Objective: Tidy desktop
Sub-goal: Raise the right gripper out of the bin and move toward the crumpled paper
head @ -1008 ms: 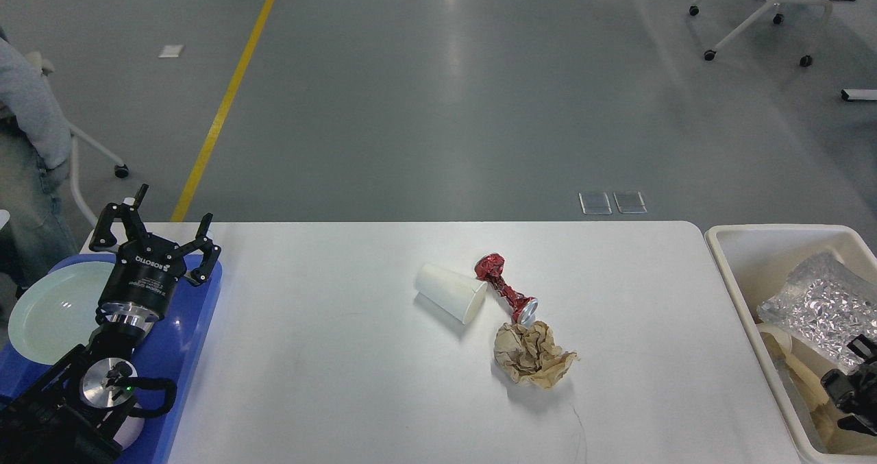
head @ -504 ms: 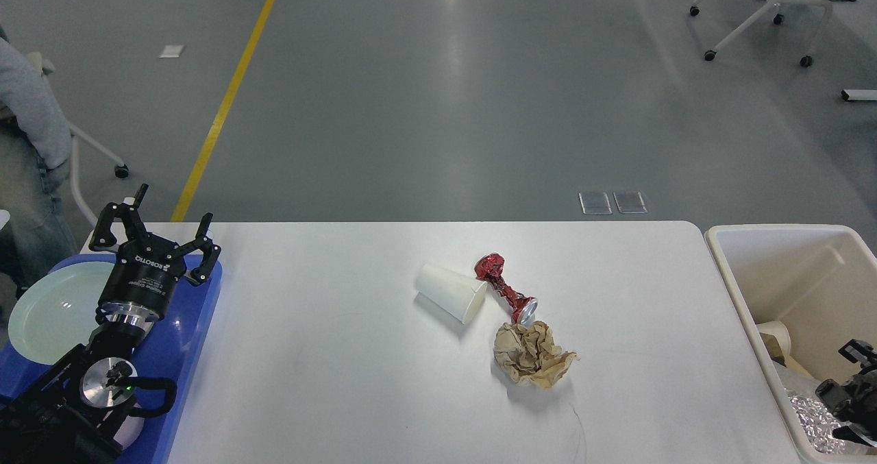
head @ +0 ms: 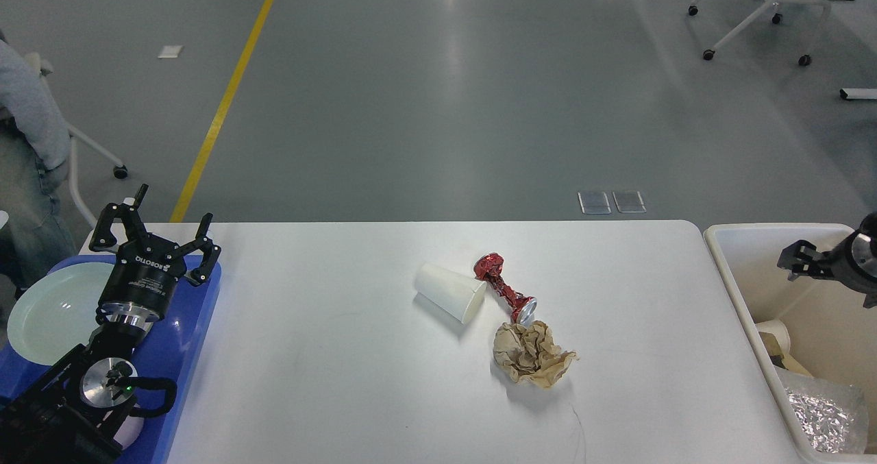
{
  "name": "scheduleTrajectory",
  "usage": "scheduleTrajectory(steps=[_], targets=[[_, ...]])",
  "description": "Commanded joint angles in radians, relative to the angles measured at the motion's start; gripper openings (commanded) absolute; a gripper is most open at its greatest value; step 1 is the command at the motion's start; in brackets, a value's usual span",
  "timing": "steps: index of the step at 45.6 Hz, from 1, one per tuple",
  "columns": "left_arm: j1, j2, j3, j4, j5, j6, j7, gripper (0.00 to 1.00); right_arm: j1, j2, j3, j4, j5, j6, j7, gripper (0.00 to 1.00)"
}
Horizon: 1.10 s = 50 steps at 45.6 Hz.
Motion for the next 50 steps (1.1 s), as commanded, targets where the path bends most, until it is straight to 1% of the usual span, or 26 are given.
scheduleTrajectory(steps=[1,5,8,11,14,18,23,27,32,37,43,50], targets=[[0.001,0.000,0.000,0.000,0.000,0.000,0.000,0.96,0.238,0.073,-0.110,0.082,0.004,0.229,0.000,1.00],[-0.001,0.000,0.000,0.000,0.000,0.000,0.000,0.96,0.420,0.130,-0.173,0.192,0.005,0.329,0.000,1.00],[-0.001,0.000,0.000,0.000,0.000,0.000,0.000,0.96,0.557,0.174,-0.203,0.295,0.005,0.374,0.000,1.00],[-0.001,0.000,0.000,0.000,0.000,0.000,0.000,0.96,0.674,0.194,-0.208,0.398,0.018,0.374,0.002,1.00],[-0.001,0.000,0.000,0.000,0.000,0.000,0.000,0.96,0.779,0.205,-0.208,0.488,0.079,0.374,0.000,1.00],[0.001,0.000,0.000,0.000,0.000,0.000,0.000,0.96,0.913,0.240,-0.216,0.580,0.215,0.374,0.000,1.00],[0.001,-0.001,0.000,0.000,0.000,0.000,0.000,0.96,1.033,0.274,-0.214,0.666,0.304,0.374,-0.001,1.00],[0.001,0.000,0.000,0.000,0.000,0.000,0.000,0.96,1.090,0.301,-0.219,0.720,0.350,0.374,-0.001,1.00],[-0.001,0.000,0.000,0.000,0.000,0.000,0.000,0.96,1.103,0.340,-0.236,0.807,0.383,0.374,-0.004,1.00],[-0.001,0.000,0.000,0.000,0.000,0.000,0.000,0.96,1.117,0.357,-0.283,0.859,0.433,0.374,-0.003,1.00],[0.001,0.000,0.000,0.000,0.000,0.000,0.000,0.96,1.142,0.361,-0.341,0.860,0.516,0.374,0.002,1.00],[-0.001,0.000,0.000,0.000,0.000,-0.001,0.000,0.96,1.183,0.387,-0.401,0.840,0.538,0.374,0.006,1.00]])
